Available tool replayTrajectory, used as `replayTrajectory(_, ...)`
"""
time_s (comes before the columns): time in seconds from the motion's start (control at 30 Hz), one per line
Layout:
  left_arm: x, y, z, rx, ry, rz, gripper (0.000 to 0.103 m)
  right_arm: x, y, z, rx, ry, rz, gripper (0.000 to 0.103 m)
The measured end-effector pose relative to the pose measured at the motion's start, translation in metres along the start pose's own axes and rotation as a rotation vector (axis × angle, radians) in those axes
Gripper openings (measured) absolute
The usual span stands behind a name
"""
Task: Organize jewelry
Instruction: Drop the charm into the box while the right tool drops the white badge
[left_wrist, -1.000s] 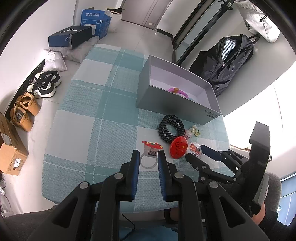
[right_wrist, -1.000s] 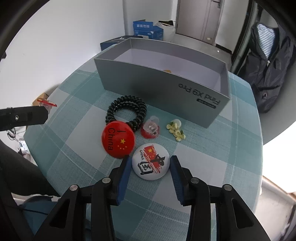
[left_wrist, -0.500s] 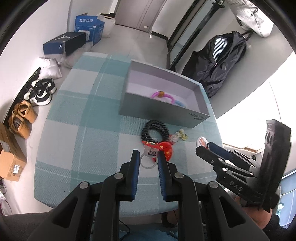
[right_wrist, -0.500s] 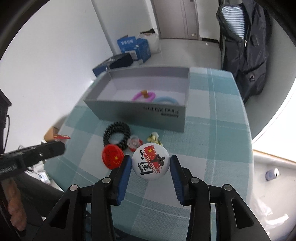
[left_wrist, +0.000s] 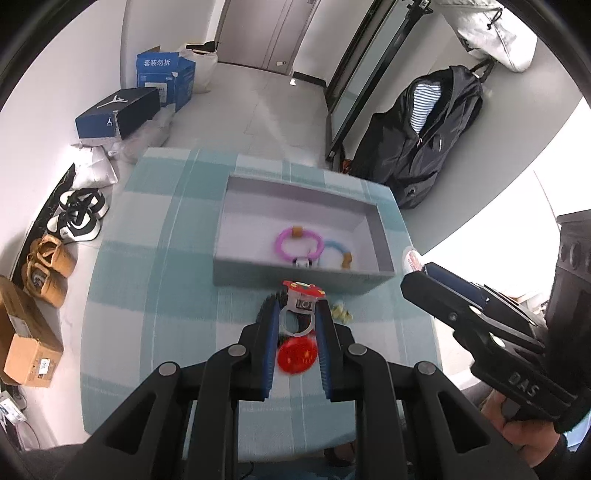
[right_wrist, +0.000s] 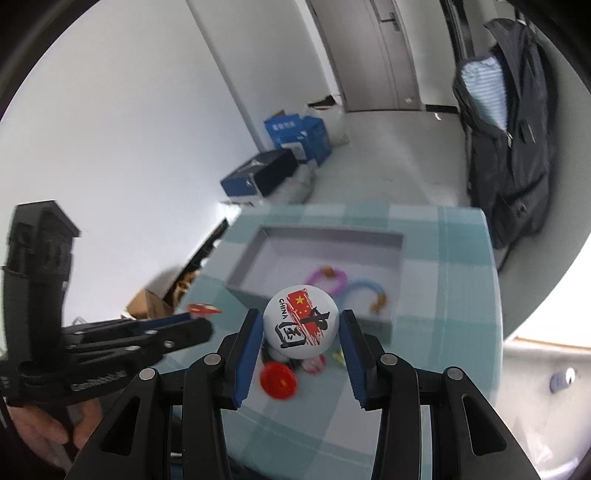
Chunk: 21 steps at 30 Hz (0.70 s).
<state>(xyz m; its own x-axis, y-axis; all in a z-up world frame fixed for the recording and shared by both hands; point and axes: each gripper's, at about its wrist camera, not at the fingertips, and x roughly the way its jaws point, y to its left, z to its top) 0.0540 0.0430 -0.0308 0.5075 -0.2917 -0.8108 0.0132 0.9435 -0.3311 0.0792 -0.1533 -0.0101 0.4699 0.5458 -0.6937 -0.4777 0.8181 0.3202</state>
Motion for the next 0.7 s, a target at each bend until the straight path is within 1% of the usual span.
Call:
replayTrajectory(0.17, 0.010, -0.001, 0.019, -0.010, 0.013, -0.004, 0.015, 0.008, -0.004, 0.019, -0.008, 0.010, 0.021, 0.041)
replayTrajectory(0.33, 0.026, -0.002, 0.042, 0.014, 0.037, -0.004, 0.015, 0.022, -0.010, 0.038, -0.026, 0.031, 0.022, 0.041)
replayTrajectory(0.53, 0.051, 0.009, 0.059, -0.035, 0.104, -0.060, 0.015, 0.043, -0.019, 0.058, -0.060, 0.058, 0.029, 0.041)
replayTrajectory(0.7, 0.070, 0.012, 0.066, -0.040, 0.127, -0.065, 0.015, 0.064, -0.028, 0.056, -0.049, 0.100, 0.038, 0.041)
